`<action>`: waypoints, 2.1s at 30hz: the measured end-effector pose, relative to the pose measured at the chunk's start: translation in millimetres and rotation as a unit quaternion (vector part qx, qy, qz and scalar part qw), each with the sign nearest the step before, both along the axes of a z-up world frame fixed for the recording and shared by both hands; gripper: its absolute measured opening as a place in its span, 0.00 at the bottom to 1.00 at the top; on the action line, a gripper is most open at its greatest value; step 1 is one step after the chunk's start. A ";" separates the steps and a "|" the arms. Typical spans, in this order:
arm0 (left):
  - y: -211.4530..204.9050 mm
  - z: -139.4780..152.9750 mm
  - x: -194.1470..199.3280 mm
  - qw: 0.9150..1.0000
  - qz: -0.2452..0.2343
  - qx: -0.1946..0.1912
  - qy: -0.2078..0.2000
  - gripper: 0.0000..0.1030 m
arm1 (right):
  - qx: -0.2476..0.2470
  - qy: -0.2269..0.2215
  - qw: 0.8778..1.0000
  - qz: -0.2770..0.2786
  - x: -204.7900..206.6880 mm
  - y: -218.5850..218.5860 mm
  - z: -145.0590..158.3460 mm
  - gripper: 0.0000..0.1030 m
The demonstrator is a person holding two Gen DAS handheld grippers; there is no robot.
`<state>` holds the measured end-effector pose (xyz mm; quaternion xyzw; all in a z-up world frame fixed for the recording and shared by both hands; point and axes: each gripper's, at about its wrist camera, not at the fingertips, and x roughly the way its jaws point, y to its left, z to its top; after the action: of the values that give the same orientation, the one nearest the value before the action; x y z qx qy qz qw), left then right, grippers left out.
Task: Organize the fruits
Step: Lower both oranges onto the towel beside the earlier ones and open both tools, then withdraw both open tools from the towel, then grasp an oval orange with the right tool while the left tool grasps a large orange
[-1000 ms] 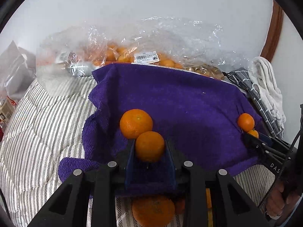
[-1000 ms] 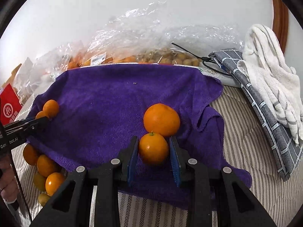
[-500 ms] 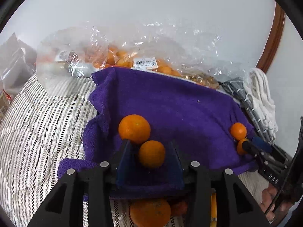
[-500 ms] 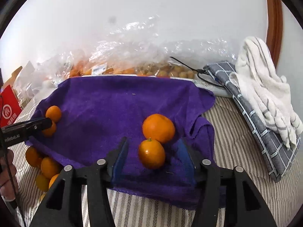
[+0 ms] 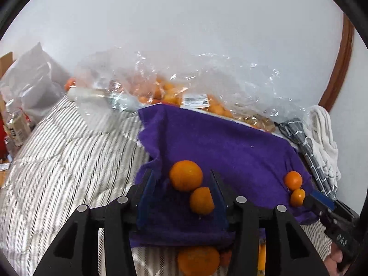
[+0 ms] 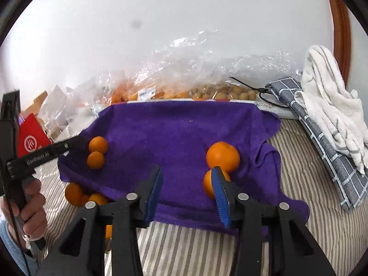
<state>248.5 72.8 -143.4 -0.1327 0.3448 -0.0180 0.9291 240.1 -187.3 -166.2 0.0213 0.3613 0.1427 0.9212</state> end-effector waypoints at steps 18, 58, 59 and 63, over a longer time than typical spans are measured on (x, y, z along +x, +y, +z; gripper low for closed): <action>47.5 -15.9 -100.7 1.000 -0.005 -0.002 -0.012 0.47 | -0.011 0.094 0.993 0.074 -49.2 67.9 -29.7 0.44; 28.4 -43.9 -83.4 0.996 -0.052 0.027 0.061 0.48 | 0.010 0.044 0.999 -0.010 -78.3 -26.7 -32.9 0.40; 27.0 -43.4 -83.8 0.996 -0.057 0.028 0.059 0.48 | 0.017 0.041 0.999 -0.014 -79.5 -29.4 -32.0 0.40; 18.7 -37.0 -88.7 0.995 -0.086 0.020 0.036 0.48 | 0.041 0.041 0.998 -0.026 -80.0 -38.8 -32.4 0.40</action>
<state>159.9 91.6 -180.4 -0.0842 0.3882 -0.0860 0.9137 160.1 -226.1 -198.6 0.0739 0.3920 0.1322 0.9074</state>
